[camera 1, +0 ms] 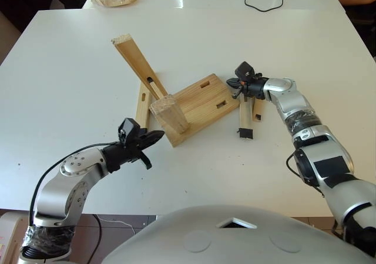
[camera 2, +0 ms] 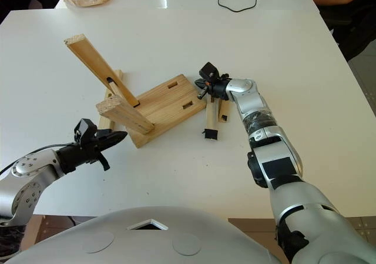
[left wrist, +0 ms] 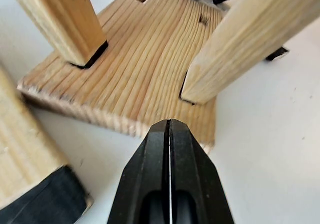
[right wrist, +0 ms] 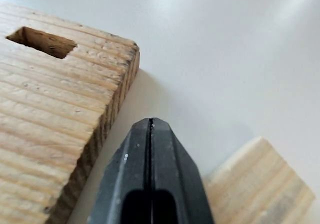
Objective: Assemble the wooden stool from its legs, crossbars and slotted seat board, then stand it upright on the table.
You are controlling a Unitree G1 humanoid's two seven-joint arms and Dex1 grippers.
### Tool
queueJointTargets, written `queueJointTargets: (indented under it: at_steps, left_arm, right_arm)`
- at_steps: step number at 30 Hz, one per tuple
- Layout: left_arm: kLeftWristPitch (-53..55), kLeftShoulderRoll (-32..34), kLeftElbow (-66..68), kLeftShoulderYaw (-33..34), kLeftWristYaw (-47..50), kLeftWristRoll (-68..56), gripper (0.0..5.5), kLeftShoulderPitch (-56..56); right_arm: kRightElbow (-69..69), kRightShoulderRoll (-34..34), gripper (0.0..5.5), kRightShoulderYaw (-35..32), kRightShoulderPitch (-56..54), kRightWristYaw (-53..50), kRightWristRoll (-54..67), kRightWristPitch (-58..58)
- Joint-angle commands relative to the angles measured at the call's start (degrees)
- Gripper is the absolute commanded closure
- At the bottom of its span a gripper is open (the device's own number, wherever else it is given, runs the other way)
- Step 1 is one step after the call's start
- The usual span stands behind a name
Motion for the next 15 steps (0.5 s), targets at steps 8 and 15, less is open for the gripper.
queueJointTargets:
  at_steps: [8,15]
  left_arm:
    - [-0.27,-0.77,1.05,-6.77,1.78,5.75,5.5,-1.57]
    - [0.03,-4.2,4.42,-9.63,5.73,9.32,5.5,-5.5]
  right_arm:
    - [-2.43,-0.26,5.49,0.57,-1.17,5.7,-1.54,0.61]
    - [-10.55,-2.54,5.49,2.7,1.93,14.16,-1.35,2.55]
